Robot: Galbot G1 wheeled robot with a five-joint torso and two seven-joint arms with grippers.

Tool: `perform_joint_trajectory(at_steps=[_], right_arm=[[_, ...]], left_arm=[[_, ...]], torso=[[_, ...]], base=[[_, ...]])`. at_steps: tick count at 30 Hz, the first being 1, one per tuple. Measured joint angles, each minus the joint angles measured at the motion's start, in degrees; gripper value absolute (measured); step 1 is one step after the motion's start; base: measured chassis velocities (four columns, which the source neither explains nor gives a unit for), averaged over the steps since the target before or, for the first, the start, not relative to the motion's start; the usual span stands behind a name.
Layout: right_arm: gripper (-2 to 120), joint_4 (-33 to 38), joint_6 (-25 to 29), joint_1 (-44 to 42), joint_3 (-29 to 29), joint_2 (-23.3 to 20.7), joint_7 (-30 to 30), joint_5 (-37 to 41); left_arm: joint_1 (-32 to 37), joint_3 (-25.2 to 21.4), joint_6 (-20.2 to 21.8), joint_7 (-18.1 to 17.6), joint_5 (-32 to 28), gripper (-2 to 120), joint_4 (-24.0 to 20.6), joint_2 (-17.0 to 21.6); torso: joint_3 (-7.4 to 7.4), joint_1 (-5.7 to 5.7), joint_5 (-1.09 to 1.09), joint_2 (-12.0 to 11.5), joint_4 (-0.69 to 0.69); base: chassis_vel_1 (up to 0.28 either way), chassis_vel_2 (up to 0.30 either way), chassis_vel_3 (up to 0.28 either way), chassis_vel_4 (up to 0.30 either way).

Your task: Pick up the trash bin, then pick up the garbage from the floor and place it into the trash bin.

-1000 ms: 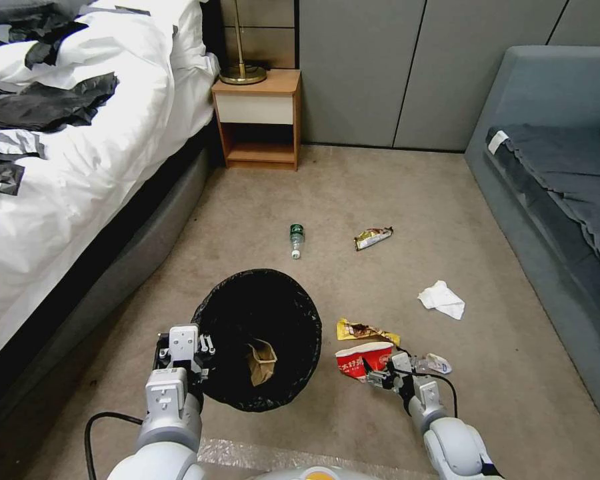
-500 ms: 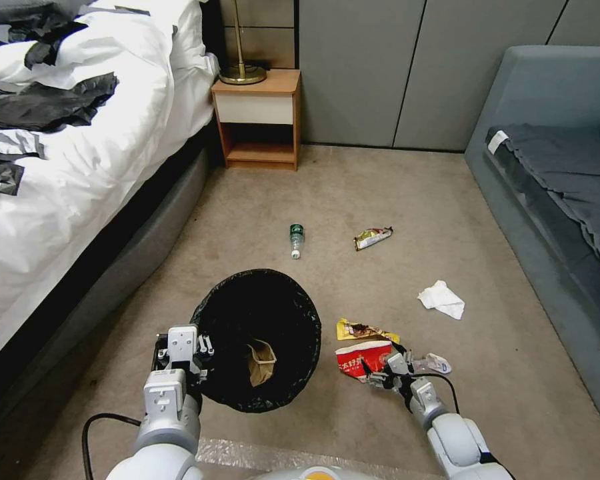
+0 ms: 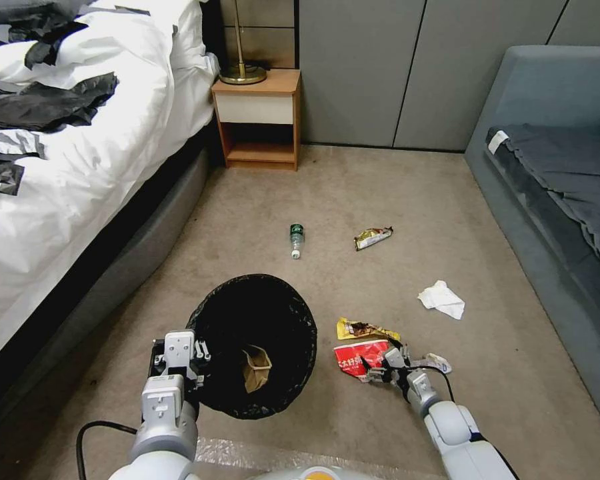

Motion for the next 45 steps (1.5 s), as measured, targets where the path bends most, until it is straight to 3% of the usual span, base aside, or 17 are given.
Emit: perform_joint_trajectory(at_steps=[6,14,19,26,30,36,45], right_arm=[[96,-1.9,-0.4,0.9,-0.5,0.7,-1.1,4.9],[68,-2.5,-0.7,0.5,-0.7,2.0,-1.7,9.0],[44,-1.6,-0.8,-1.0,-0.6,2.6,-1.7,9.8],[25,0.1,-0.9,-1.6,-0.5,2.6,-1.5,10.6],[4,2.8,-1.0,-2.7,-0.5,2.3,-0.9,11.4],[0,8.3,-1.1,-5.8,-0.5,1.7,0.3,12.6],[0,25.4,-0.2,-13.9,-0.1,1.2,2.3,16.0]], left_arm=[[0.3,0.1,-0.2,0.0,0.5,1,0.0,-0.4],[0.4,0.2,-0.4,0.0,0.6,1,-0.1,-0.5],[0.1,0.5,-0.6,0.0,0.6,1,0.2,-0.4],[0.0,0.6,-0.7,0.0,0.5,1,0.3,-0.2],[-0.3,0.7,-0.7,0.0,0.4,1,0.5,0.0],[-0.7,1.2,-0.9,0.0,0.4,1,1.0,0.1],[-1.2,1.9,-1.0,0.0,0.3,1,1.4,0.6]], torso=[[0.0,0.0,0.0,0.0,0.01],[0.0,0.0,-0.01,0.0,0.01],[0.0,0.0,-0.01,0.0,-0.01],[0.0,0.0,0.01,0.0,0.02],[0.0,0.0,0.02,0.0,0.02],[0.0,0.0,0.01,0.0,0.0],[0.0,0.0,0.0,0.0,0.0]], base=[[0.0,0.0,0.0,0.0],[0.0,0.0,0.0,0.0],[0.0,0.0,0.0,0.0],[0.0,0.0,0.0,0.0],[0.0,0.0,0.0,0.0],[0.0,0.0,0.0,0.0],[0.0,0.0,0.0,0.0]])
